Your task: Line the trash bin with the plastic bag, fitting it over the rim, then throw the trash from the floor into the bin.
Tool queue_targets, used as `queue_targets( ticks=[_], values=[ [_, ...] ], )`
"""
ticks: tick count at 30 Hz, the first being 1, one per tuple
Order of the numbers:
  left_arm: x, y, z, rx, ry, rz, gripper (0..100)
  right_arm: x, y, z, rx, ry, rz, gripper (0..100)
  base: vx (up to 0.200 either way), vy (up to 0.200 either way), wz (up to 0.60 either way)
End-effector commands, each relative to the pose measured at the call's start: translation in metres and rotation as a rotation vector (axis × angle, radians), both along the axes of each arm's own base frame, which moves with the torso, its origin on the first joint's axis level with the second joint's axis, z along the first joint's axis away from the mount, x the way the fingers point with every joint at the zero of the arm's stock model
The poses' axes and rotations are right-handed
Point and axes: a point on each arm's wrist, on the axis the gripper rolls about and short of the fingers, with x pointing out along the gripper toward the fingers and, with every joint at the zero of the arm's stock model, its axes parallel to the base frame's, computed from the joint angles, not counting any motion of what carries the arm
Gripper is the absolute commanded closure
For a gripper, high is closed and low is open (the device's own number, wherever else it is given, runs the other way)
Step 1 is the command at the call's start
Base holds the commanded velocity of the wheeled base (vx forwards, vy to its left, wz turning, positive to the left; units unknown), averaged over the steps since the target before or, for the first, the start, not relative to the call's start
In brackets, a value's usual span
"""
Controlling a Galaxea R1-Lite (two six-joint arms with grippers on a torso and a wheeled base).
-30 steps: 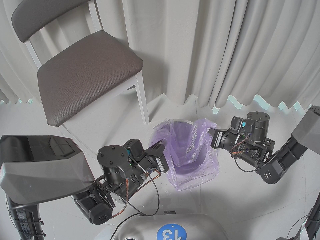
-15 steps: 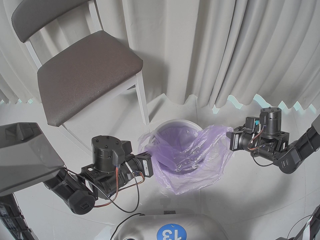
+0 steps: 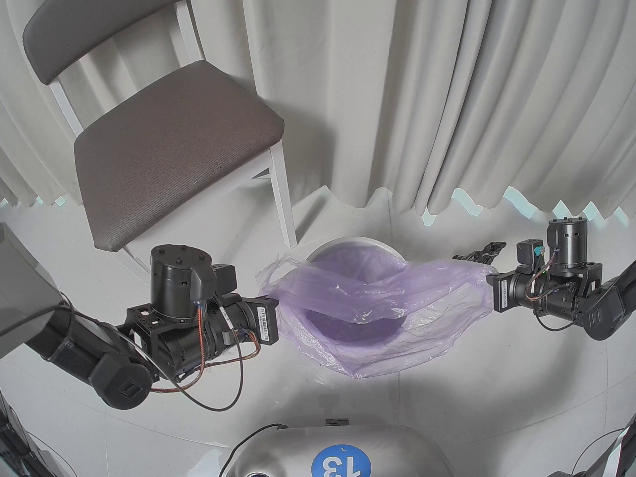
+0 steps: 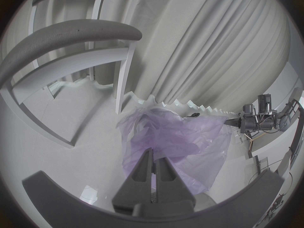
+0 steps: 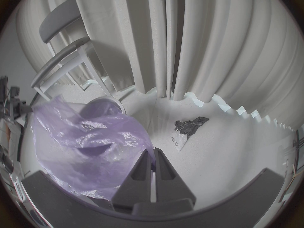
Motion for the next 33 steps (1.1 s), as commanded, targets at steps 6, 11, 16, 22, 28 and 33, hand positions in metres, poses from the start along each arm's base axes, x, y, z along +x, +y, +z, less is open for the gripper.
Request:
queue_targets(
  ticks=[6, 11, 16, 22, 28, 33],
  values=[
    [-0.014, 0.01, 0.013, 0.036, 0.002, -0.018, 100, -0.021, -0.008, 0.008, -0.06, -0.025, 0.022, 100, 0.0, 0.0, 0.0],
    [-0.018, 0.015, 0.012, 0.047, 0.049, -0.055, 100, -0.026, -0.009, 0.001, -0.099, -0.005, 0.042, 100, 0.0, 0.0, 0.0],
    [-0.016, 0.015, 0.004, 0.079, 0.068, -0.068, 100, -0.026, -0.005, -0.007, -0.122, 0.023, 0.067, 100, 0.0, 0.0, 0.0],
    [-0.011, 0.01, -0.009, 0.1, 0.1, -0.072, 100, -0.023, 0.001, -0.019, -0.13, 0.062, 0.092, 100, 0.0, 0.0, 0.0],
    [-0.002, 0.003, -0.026, 0.123, 0.135, -0.073, 100, -0.017, 0.007, -0.033, -0.139, 0.102, 0.108, 100, 0.0, 0.0, 0.0],
    [0.005, -0.002, -0.033, 0.107, 0.107, -0.066, 100, -0.004, 0.009, -0.039, -0.132, 0.099, 0.089, 100, 0.0, 0.0, 0.0]
  ],
)
